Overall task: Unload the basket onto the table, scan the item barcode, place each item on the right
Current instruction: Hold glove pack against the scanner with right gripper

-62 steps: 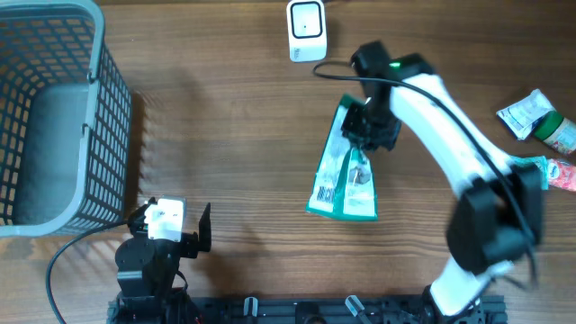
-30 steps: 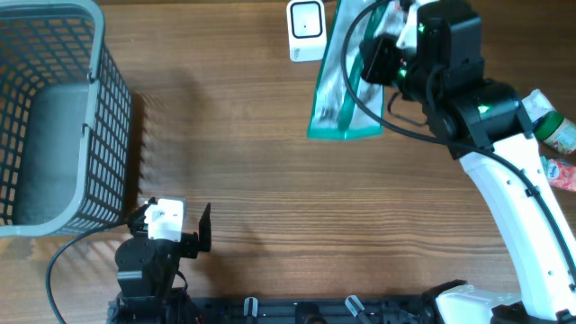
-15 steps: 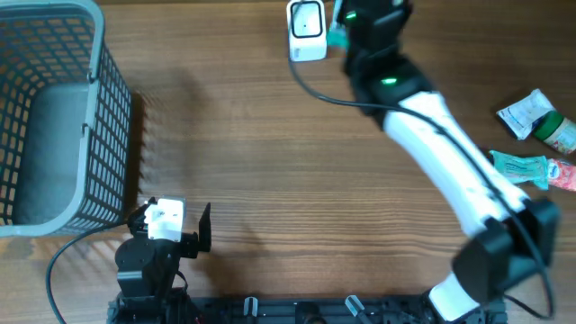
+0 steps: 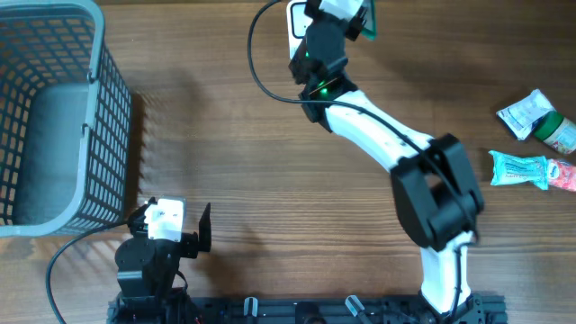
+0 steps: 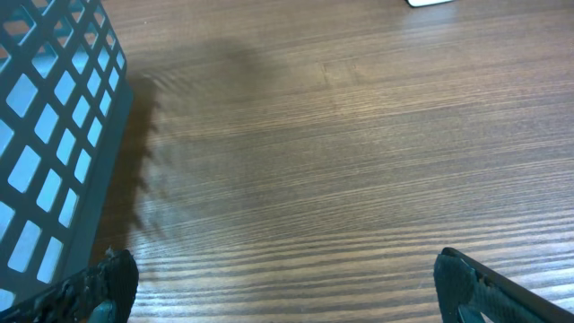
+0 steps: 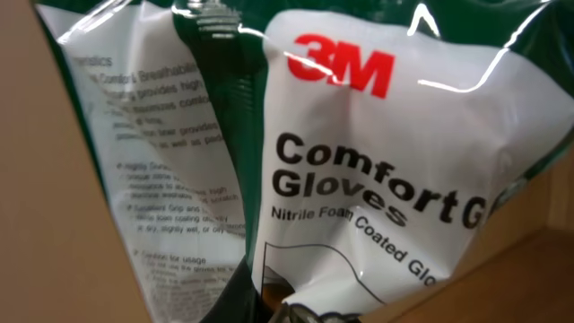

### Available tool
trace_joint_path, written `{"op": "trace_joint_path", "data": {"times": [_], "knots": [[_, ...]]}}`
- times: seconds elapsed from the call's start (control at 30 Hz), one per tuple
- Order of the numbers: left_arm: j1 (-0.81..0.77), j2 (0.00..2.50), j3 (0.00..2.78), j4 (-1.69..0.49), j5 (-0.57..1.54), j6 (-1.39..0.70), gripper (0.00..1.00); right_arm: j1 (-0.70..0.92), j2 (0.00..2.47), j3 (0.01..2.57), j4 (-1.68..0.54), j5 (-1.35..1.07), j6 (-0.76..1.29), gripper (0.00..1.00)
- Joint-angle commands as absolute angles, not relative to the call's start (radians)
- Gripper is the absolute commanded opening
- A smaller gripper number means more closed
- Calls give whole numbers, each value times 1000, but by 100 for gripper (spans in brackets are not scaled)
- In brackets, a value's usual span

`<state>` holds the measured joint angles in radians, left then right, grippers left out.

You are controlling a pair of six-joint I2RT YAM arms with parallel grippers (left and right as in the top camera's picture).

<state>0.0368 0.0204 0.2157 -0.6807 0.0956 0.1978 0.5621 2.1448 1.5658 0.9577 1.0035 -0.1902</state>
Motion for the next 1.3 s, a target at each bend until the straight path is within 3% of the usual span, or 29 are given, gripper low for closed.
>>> {"op": "trace_joint_path", "data": {"times": [0.0,0.2,0.3,0.37,0.5,0.83,1.07,1.17,1.27], "knots": [[36,16,215,-678,104,209,100,565,2215,1576,1010,815,-383,5],[36,16,215,-678,104,209,100,546,2256,1576,1033,555,-421,5],[36,16,215,-678,104,209,100,521,2259,1576,968,358,-315,5],[36,16,215,-678,104,210,100,475,2260,1576,918,197,-84,5],[36,16,215,-678,104,209,100,393,2271,1576,929,-41,53,5],[36,16,215,-678,104,210,100,223,2333,1576,1054,-719,-82,4],[36,16,215,-678,104,209,100,196,2440,1581,1284,-826,-100,4],[36,16,215,-678,104,209,100,196,2488,1615,1411,-830,5,4],[36,16,215,-678,104,209,100,196,2540,1672,1389,-836,1,4]]}}
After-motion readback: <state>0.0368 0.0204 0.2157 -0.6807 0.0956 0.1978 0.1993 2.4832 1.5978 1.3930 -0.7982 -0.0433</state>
